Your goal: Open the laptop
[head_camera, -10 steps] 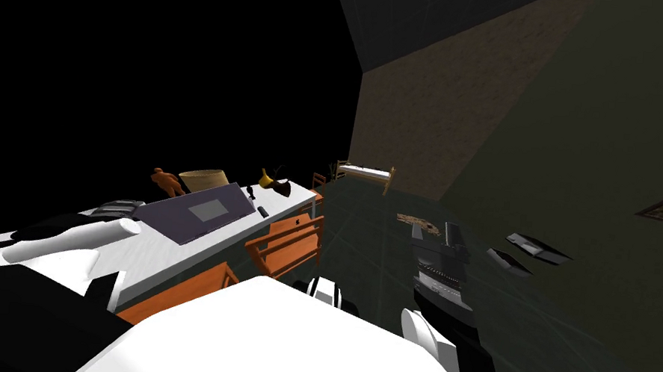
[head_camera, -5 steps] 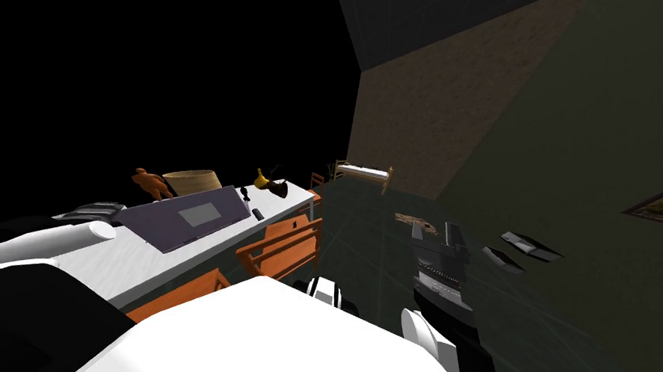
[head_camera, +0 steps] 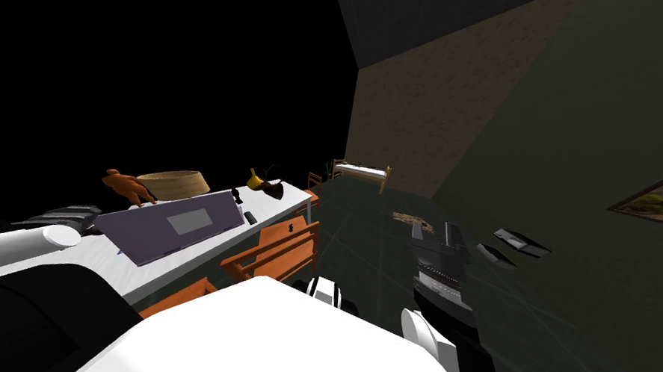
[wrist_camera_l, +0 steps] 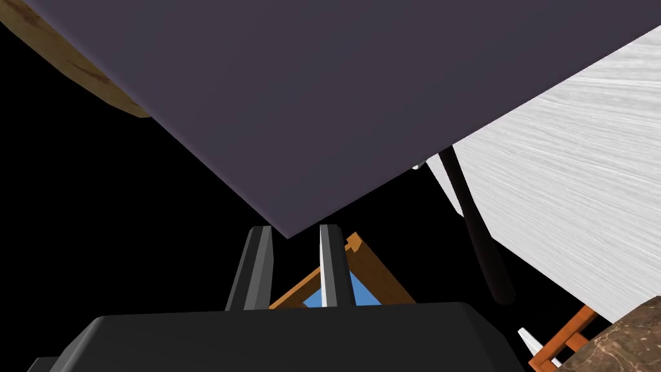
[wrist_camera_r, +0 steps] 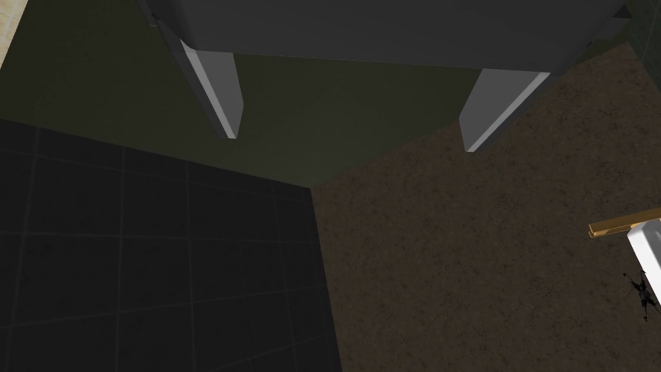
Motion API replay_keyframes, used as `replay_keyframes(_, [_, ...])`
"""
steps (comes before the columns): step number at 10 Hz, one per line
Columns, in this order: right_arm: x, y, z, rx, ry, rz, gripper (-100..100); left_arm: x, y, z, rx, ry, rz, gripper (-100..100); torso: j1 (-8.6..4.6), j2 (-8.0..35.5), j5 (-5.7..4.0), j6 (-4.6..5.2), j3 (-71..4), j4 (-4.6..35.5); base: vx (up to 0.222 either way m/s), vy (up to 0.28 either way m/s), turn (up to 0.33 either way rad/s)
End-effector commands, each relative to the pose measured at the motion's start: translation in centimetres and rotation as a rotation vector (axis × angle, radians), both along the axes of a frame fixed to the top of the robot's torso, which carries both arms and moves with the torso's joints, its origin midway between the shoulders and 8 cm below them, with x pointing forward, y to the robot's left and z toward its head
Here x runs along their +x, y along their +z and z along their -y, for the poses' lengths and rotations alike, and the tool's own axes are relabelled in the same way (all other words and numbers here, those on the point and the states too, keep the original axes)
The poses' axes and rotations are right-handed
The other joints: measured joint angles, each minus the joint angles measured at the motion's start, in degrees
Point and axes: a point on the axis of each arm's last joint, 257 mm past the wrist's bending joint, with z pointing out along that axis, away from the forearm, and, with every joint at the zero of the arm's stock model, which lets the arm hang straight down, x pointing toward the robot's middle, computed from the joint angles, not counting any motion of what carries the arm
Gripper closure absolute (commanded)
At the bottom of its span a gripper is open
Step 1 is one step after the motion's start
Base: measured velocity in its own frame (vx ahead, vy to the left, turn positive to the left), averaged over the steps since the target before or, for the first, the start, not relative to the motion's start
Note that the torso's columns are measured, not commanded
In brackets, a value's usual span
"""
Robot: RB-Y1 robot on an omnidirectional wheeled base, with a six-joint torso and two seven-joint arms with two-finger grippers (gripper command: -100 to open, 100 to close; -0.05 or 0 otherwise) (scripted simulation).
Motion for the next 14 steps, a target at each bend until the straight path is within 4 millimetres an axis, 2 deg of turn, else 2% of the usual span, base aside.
replay_keyframes(1, [0.0, 0.0, 0.0, 0.0, 0.0, 0.0, 0, -0.7, -0.2, 0.2, -0.052, -0.017, -0.05, 100, 0.1, 0.24, 0.07, -0.19, 0.17, 0.07, 0.087, 0.009, -0.042])
replay_keyframes(3, [0.0, 0.0, 0.0, 0.0, 0.0, 0.0, 0, -3.3, -0.8, 0.2, -0.073, 0.004, -0.068, 100, -0.07, -0.2, -0.03, 0.43, -0.12, -0.03, 0.068, 0.015, -0.033])
replay_keyframes(4, [0.0, 0.0, 0.0, 0.0, 0.0, 0.0, 0, -4.1, -0.8, 0.2, -0.075, 0.01, -0.081, 100, -0.16, -0.2, -0.05, 0.42, -0.13, -0.04, 0.01, 0.002, -0.007])
replay_keyframes(6, [0.0, 0.0, 0.0, 0.0, 0.0, 0.0, 0, -3.7, -0.9, 0.3, -0.088, 0.008, -0.047, 100, -0.17, 0.01, 0.01, 0.21, 0.04, 0.03, -0.003, -0.003, -0.007])
replay_keyframes(7, [0.0, 0.0, 0.0, 0.0, 0.0, 0.0, 0, -3.4, 0.1, 0.1, -0.067, 0.004, -0.05, 100, -0.12, 0.04, 0.0, 0.16, 0.06, 0.04, -0.002, -0.005, 0.006])
replay_keyframes(9, [0.0, 0.0, 0.0, 0.0, 0.0, 0.0, 0, -4.0, -0.7, 0.4, -0.13, 0.009, -0.068, 100, 0.0, -0.01, -0.22, 0.15, -0.05, 0.04, 0.019, 0.06, -0.015])
replay_keyframes(14, [0.0, 0.0, 0.0, 0.0, 0.0, 0.0, 0, -4.8, -2.3, 1.2, -0.223, 0.016, -0.097, 100, 0.16, 0.04, -0.04, 0.12, 0.03, 0.06, 0.019, 0.061, -0.018])
